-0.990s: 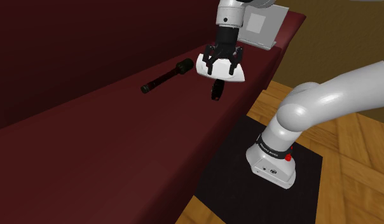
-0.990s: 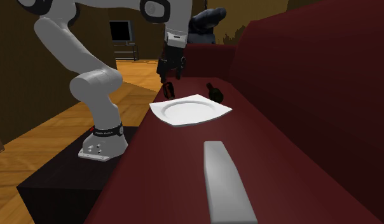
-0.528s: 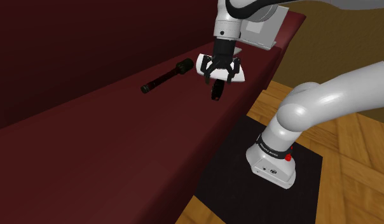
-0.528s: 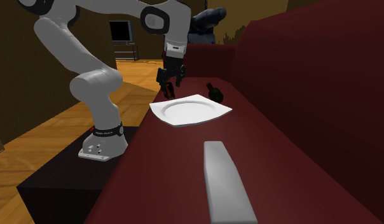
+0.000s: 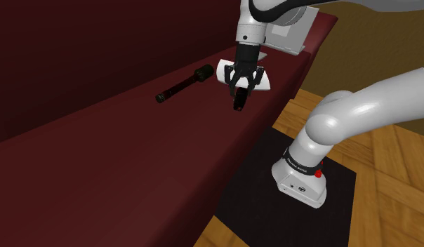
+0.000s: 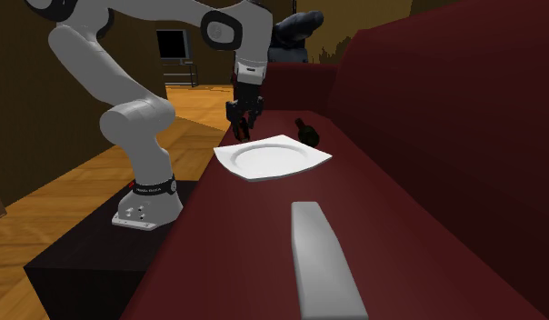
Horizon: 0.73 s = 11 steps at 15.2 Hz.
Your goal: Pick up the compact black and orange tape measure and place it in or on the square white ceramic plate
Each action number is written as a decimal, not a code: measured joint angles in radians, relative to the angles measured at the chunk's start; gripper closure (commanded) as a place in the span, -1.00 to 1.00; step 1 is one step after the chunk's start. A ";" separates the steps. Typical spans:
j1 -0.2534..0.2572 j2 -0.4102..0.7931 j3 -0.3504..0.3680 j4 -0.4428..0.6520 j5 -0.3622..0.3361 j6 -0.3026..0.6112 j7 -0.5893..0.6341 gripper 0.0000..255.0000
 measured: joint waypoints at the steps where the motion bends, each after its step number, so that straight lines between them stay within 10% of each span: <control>1: 0.000 0.000 0.000 0.000 0.000 0.000 0.000 1.00; 11: 0.000 -0.006 -0.002 0.012 -0.002 -0.018 0.003 1.00</control>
